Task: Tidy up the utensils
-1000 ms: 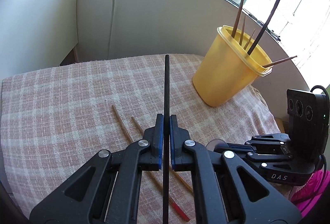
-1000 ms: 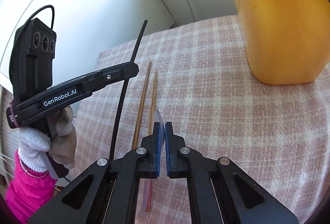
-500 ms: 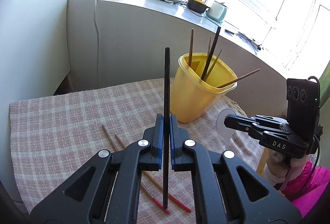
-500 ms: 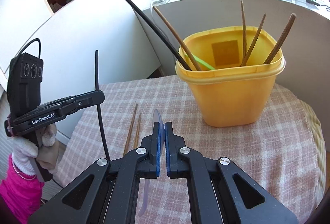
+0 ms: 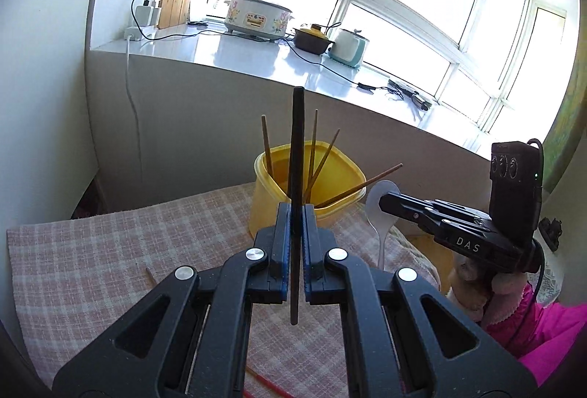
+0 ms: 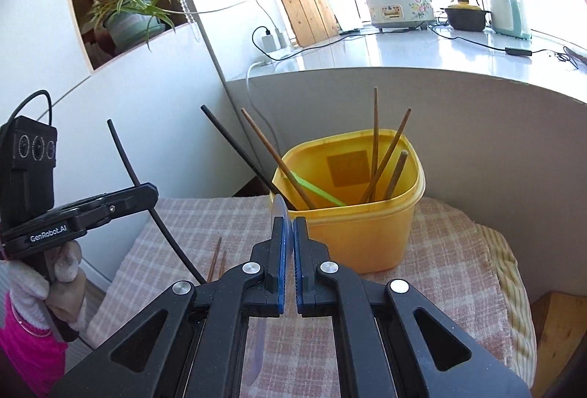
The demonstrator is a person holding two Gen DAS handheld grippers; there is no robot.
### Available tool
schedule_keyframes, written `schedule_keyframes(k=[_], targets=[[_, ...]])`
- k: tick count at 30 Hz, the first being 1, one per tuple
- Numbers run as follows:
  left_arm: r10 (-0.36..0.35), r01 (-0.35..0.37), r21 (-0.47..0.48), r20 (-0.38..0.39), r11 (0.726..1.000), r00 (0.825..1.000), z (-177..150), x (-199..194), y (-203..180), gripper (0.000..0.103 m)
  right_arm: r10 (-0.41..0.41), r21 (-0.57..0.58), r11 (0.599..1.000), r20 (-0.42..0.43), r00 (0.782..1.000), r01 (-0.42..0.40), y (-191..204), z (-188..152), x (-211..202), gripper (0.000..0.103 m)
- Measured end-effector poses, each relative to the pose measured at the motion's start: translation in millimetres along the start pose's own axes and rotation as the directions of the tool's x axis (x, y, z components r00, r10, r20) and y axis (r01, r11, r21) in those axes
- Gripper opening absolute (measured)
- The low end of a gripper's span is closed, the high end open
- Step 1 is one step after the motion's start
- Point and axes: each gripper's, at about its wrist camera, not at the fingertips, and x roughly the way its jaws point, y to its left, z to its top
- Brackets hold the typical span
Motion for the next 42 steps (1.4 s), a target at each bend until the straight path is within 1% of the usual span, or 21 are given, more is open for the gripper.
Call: schedule_keyframes(k=[9,13,20,25,27,30,35,42], targets=[[-0.035,0.035,0.005,0.097,0.999,0.995,31,-8,-15,0.003,-0.036,-0.022,0.999,0.075,0.997,0.038,-5,25,-11,0.003],[-0.027,0.024,0.022,0.139,0.999,0.990,43,-13,-23,0.003,-0.047,-0.032,0.998,0.097,0.994,0.050,-6,35,-12,0.003],[-0.027,0.021,0.035,0.194,0.999,0.981,69,-12,-31,0.003,-0.048,0.012,0.999,0.107,0.993,0.047,-16,47,-5,0.003],[-0.007,-0.003,0.045,0.221,0.999,0.975,81,-5,-34,0.003,-0.069,0.007,0.998,0.126,0.990,0.069,-20,55,-6,0.003],[0.017,-0.030,0.052,0.235,0.998,0.972,84,-3,-34,0.003,-0.076,0.009,0.997,0.133,0.988,0.076,-22,60,-6,0.003],[0.036,-0.050,0.053,0.239,0.997,0.970,85,3,-35,0.003,-0.080,0.020,0.997,0.141,0.987,0.078,-25,65,-6,0.003],[0.046,-0.058,0.053,0.211,0.997,0.976,82,18,-35,0.003,-0.088,0.028,0.996,0.164,0.983,0.084,-27,74,-6,0.003],[0.031,-0.039,0.041,0.177,0.998,0.984,74,30,-37,0.003,-0.100,0.057,0.994,0.208,0.973,0.090,-28,89,-4,0.003]])
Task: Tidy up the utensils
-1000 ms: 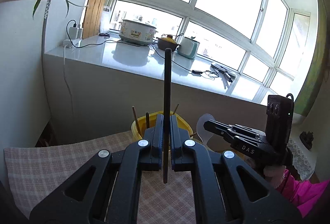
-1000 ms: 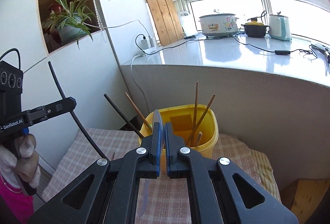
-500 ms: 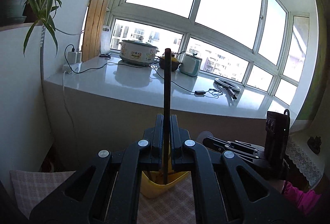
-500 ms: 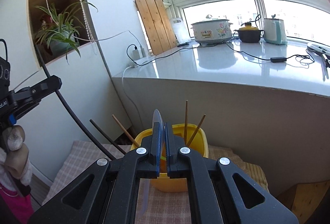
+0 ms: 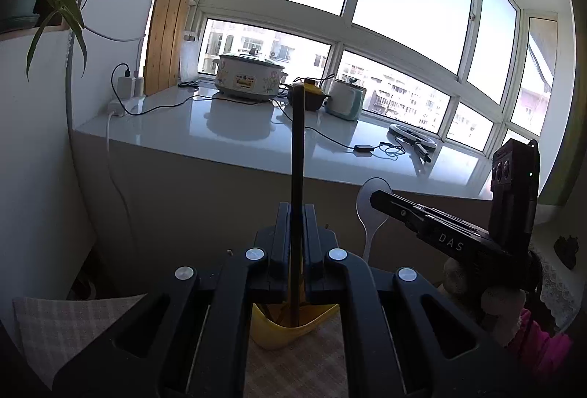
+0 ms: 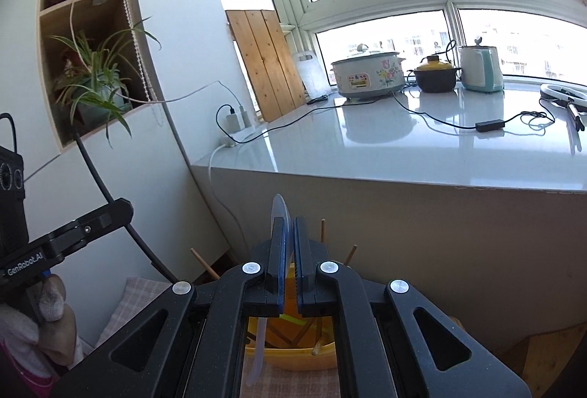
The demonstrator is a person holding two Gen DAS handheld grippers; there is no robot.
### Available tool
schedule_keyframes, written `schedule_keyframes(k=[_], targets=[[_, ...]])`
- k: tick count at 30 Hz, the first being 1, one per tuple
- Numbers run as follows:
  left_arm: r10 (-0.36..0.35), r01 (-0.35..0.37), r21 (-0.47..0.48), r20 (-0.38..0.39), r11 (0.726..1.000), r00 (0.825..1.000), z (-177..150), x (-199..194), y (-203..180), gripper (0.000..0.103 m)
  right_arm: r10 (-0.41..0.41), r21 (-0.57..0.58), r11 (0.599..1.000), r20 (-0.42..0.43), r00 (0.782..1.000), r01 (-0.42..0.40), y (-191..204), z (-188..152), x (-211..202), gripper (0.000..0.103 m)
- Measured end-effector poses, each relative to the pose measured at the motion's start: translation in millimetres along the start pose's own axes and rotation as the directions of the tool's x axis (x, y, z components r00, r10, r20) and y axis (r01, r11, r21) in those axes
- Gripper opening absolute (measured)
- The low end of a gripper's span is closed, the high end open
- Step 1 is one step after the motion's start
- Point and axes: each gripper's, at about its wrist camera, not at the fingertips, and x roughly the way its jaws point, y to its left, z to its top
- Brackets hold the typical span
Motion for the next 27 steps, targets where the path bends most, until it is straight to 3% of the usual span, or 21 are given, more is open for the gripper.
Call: schedule_keyframes(k=[7,14,27], targets=[[-0.004,0.004,-0.005,-0.022,1.000,1.000,-9,2,-5,0.003,-0.050,0.024,0.998,0.022,0.998,0.050,-2,6,18,0.003],[-0.004,0.004,-0.022,-0.033,1.000,0.999,-13,4,-5,0.003,-0.129,-0.045,0.991,0.005,0.992,0.129,-1,-1,42,0.003],[-0.008,0.005,-0.049,-0.056,0.999,0.998,-24,8,-4,0.003,-0.125,-0.118,0.986,-0.072,0.990,0.116,1,-27,39,0.003]])
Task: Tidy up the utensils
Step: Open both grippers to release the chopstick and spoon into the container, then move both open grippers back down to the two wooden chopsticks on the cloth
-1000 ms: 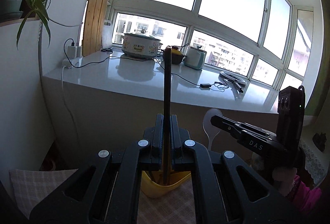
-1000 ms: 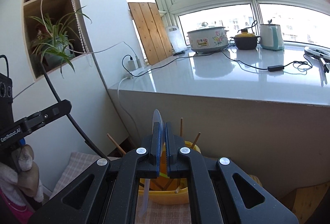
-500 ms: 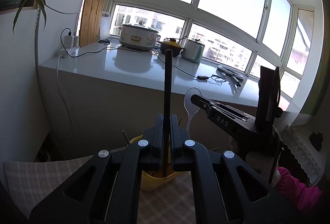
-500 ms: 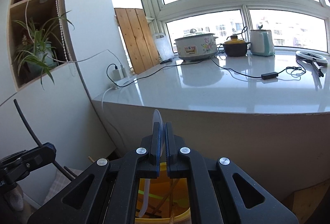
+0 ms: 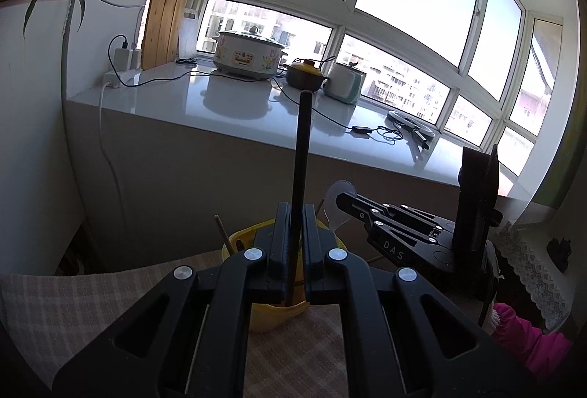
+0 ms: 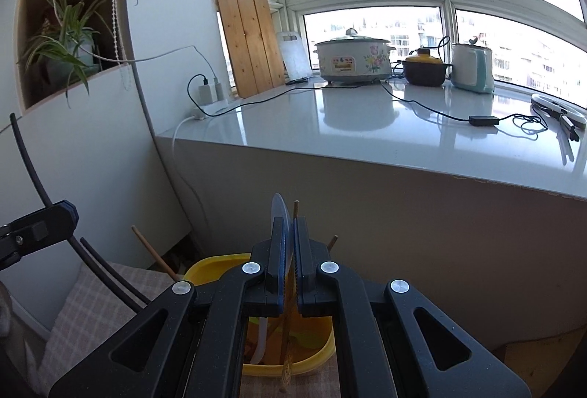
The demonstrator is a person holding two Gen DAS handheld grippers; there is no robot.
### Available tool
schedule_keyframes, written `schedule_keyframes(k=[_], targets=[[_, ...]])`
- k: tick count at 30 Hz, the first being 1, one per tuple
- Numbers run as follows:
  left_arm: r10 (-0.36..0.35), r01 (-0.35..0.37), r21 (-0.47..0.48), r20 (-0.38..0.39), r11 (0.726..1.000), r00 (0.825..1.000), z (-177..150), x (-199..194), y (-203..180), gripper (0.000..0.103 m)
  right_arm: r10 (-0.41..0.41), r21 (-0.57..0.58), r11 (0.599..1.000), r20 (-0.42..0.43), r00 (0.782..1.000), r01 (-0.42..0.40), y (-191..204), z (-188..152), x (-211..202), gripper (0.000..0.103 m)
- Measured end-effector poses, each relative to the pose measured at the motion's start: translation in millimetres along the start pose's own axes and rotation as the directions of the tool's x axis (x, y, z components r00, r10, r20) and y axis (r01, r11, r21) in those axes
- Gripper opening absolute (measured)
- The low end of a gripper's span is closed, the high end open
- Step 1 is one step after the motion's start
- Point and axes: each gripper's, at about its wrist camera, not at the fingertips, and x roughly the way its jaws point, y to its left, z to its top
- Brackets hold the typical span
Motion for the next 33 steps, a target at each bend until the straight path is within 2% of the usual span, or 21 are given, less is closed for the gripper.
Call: schedule_keyframes(k=[5,6,7,9,13,14,16,17,18,20,25,27,29,31,33], targets=[[-0.002,0.002,-0.008,-0.018,1.000,1.000,-5,3,2,0.004,0.015,-0.004,1.000,-0.029,0.999,-0.015,-1,-11,-5,0.003],[-0.002,0.002,-0.009,-0.021,1.000,1.000,-6,4,2,0.009,0.018,0.002,1.000,-0.036,0.999,-0.018,-3,-13,-6,0.003],[-0.002,0.002,-0.012,-0.024,1.000,1.000,-8,4,2,0.020,0.023,0.009,1.000,-0.042,0.999,-0.023,-4,-14,-6,0.003],[-0.006,0.005,-0.017,-0.023,1.000,1.000,-10,4,2,0.031,0.032,0.023,0.999,-0.052,0.998,-0.030,-6,-17,-7,0.003],[-0.013,0.012,-0.016,-0.023,1.000,1.000,-16,1,0,0.031,0.042,0.029,0.999,-0.059,0.997,-0.040,-8,-22,-12,0.003],[-0.011,0.011,-0.014,-0.022,1.000,1.000,-18,-1,-1,0.031,0.042,0.027,0.999,-0.059,0.997,-0.040,-7,-23,-13,0.006],[-0.005,0.005,-0.009,-0.019,1.000,1.000,-21,-4,-1,0.032,0.042,0.025,0.999,-0.056,0.998,-0.041,-7,-24,-16,0.024],[-0.004,0.004,-0.007,-0.017,1.000,1.000,-23,-7,-1,0.032,0.045,0.026,0.999,-0.048,0.998,-0.044,-7,-25,-18,0.046],[-0.003,0.003,-0.006,-0.016,1.000,1.000,-25,-10,0,0.032,0.047,0.029,0.999,-0.032,0.998,-0.046,-7,-27,-21,0.062],[0.002,-0.002,-0.007,-0.013,1.000,1.000,-27,-15,1,0.032,0.036,0.028,0.999,-0.008,0.999,-0.036,-7,-28,-27,0.065],[0.027,-0.027,-0.013,0.002,1.000,1.000,-35,-28,9,0.032,0.046,0.042,0.998,-0.011,0.999,-0.045,-9,-30,-31,0.067],[0.043,-0.043,-0.014,0.002,0.999,0.999,-39,-32,15,0.032,0.052,0.047,0.998,-0.013,0.999,-0.051,-10,-32,-32,0.078],[0.063,-0.063,-0.016,-0.002,0.998,0.998,-44,-36,21,0.033,0.049,0.047,0.998,-0.011,0.999,-0.049,-9,-34,-34,0.081],[0.089,-0.089,-0.027,-0.014,0.996,0.996,-51,-39,32,0.039,0.051,0.045,0.998,-0.016,0.999,-0.050,-8,-37,-35,0.082],[0.116,-0.118,-0.046,-0.037,0.992,0.993,-58,-40,45,0.040,0.061,0.045,0.997,-0.030,0.998,-0.059,-8,-41,-36,0.085]])
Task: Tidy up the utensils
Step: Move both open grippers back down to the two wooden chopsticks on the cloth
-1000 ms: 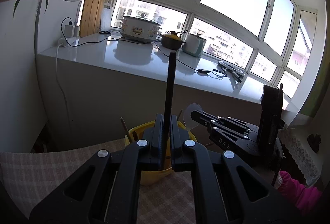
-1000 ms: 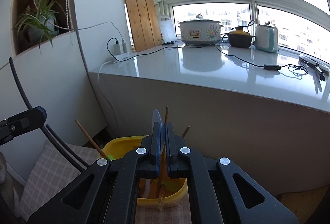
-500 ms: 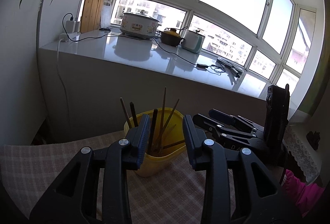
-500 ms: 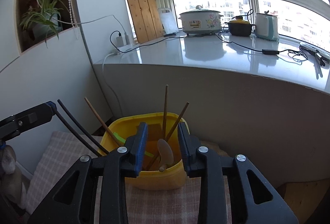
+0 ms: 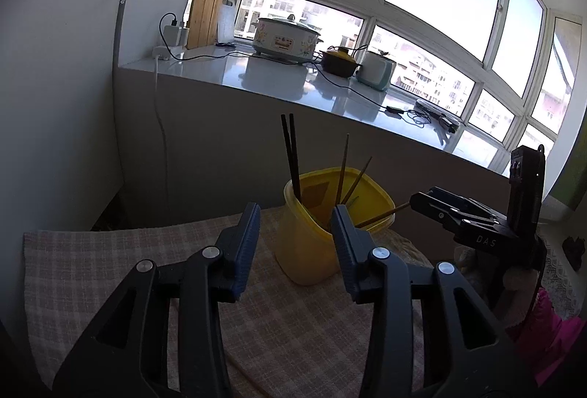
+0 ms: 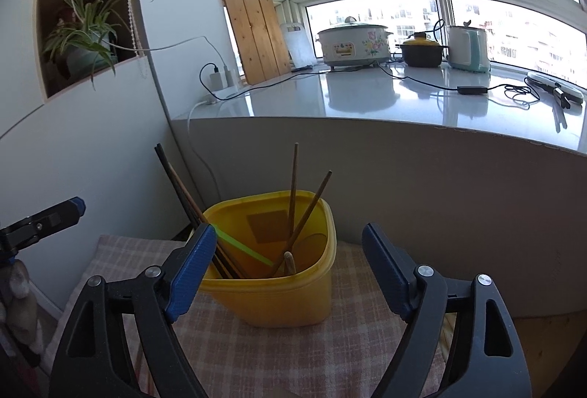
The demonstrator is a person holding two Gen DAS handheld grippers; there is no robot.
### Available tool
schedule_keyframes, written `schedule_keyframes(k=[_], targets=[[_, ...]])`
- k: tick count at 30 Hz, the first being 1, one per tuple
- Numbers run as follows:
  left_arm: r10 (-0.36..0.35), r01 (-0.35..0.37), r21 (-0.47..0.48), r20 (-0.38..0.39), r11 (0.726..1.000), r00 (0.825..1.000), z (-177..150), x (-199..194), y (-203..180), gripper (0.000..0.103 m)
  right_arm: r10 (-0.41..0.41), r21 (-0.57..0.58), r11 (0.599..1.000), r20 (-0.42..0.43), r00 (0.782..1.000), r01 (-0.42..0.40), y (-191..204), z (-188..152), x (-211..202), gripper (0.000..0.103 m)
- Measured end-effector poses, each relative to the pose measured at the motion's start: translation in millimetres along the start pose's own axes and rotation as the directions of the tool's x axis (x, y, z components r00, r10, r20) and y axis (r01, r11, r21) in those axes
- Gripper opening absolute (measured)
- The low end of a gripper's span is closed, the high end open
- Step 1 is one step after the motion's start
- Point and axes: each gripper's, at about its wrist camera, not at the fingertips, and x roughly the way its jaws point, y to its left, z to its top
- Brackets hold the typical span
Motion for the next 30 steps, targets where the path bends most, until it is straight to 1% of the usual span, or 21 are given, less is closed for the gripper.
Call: schedule_keyframes(k=[4,6,8,13,17,20,24,28,30], targets=[[0.071,-0.073,-0.032,-0.072,0.997,0.995,-22,6,31,0.041,0.014,-0.012,1.000,-0.043,0.999,-0.014,4,-12,-3,0.091],[0.098,-0.104,-0.046,-0.118,0.993,0.988,-35,10,44,0.041,0.021,-0.022,1.000,-0.059,0.998,-0.022,7,-18,-5,0.096],[0.109,-0.123,-0.070,-0.171,0.990,0.979,-48,17,58,0.041,0.026,-0.033,0.999,-0.062,0.998,-0.028,11,-25,-8,0.099],[0.119,-0.158,-0.107,-0.304,0.982,0.945,-79,42,83,0.041,0.029,-0.102,0.994,-0.068,0.997,-0.036,29,-38,-12,0.100],[0.120,-0.168,-0.094,-0.380,0.981,0.917,-94,59,89,0.041,0.045,-0.135,0.989,-0.083,0.996,-0.056,41,-49,-11,0.100],[0.127,-0.172,-0.070,-0.419,0.983,0.899,-102,71,88,0.041,0.047,-0.164,0.984,-0.105,0.993,-0.064,49,-58,-7,0.100],[0.136,-0.178,-0.053,-0.446,0.983,0.884,-109,81,85,0.041,0.039,-0.193,0.979,-0.141,0.989,-0.066,54,-67,-1,0.099],[0.145,-0.186,-0.039,-0.478,0.982,0.866,-118,92,83,0.041,0.039,-0.183,0.980,-0.187,0.982,-0.074,55,-73,5,0.099],[0.151,-0.191,-0.034,-0.485,0.981,0.861,-122,96,81,0.041,0.048,-0.173,0.981,-0.210,0.977,-0.085,56,-74,8,0.099]])
